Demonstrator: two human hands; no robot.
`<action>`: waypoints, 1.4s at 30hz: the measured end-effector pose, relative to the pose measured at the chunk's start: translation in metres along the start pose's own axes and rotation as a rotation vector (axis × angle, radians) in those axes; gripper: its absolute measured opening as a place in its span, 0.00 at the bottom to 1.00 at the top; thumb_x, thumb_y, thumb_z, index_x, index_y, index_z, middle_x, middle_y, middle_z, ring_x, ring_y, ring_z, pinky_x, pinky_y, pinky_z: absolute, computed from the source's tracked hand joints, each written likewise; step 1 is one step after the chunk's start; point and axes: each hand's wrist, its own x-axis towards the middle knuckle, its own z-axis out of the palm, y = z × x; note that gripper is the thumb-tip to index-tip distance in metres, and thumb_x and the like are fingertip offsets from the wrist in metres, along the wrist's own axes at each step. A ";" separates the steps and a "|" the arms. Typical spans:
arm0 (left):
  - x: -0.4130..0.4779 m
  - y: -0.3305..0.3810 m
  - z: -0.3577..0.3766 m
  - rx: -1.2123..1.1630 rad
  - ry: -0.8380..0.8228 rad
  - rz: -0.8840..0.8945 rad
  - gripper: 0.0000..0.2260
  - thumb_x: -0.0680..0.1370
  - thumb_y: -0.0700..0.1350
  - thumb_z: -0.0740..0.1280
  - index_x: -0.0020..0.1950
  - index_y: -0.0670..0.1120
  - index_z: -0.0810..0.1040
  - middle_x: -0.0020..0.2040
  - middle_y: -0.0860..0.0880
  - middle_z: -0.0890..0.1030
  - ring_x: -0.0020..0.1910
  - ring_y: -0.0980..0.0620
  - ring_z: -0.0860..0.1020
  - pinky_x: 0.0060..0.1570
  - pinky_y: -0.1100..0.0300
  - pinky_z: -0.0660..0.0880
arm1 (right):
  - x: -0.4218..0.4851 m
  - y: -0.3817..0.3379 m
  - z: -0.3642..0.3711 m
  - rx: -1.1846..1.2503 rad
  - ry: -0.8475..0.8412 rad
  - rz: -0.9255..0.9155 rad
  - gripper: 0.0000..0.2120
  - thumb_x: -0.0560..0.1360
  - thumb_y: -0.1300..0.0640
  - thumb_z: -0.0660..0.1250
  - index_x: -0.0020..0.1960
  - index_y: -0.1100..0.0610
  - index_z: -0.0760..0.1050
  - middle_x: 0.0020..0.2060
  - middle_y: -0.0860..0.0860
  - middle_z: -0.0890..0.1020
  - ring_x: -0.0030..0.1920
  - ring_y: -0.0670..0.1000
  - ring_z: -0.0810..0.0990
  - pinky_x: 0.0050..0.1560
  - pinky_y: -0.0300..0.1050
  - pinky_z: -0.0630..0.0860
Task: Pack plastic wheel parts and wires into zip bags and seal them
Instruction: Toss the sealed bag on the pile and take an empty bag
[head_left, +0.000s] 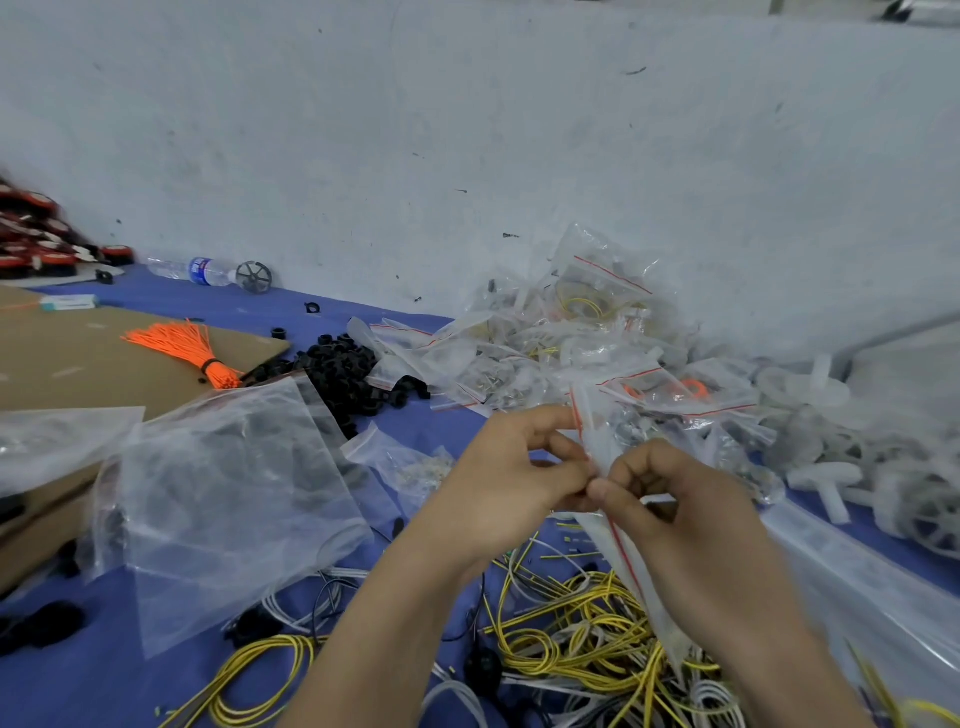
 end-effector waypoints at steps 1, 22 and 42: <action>0.000 -0.001 0.000 0.025 0.014 -0.006 0.14 0.75 0.31 0.65 0.54 0.47 0.80 0.33 0.53 0.76 0.34 0.54 0.80 0.42 0.61 0.80 | 0.000 0.001 0.000 0.012 0.007 0.008 0.10 0.72 0.59 0.69 0.34 0.53 0.73 0.32 0.46 0.80 0.35 0.43 0.77 0.35 0.31 0.69; 0.082 -0.041 -0.122 1.116 0.402 -0.064 0.09 0.77 0.33 0.59 0.50 0.39 0.78 0.48 0.41 0.80 0.46 0.43 0.78 0.46 0.53 0.76 | -0.001 -0.005 -0.013 -0.265 -0.189 -0.086 0.22 0.70 0.63 0.66 0.62 0.48 0.77 0.23 0.39 0.73 0.29 0.39 0.72 0.34 0.33 0.66; 0.083 -0.037 -0.151 1.363 0.254 -0.071 0.13 0.76 0.41 0.67 0.60 0.46 0.72 0.47 0.45 0.81 0.43 0.44 0.78 0.39 0.54 0.76 | -0.003 0.014 -0.013 -0.197 -0.369 0.046 0.24 0.69 0.61 0.65 0.56 0.36 0.67 0.28 0.49 0.74 0.24 0.43 0.70 0.28 0.33 0.68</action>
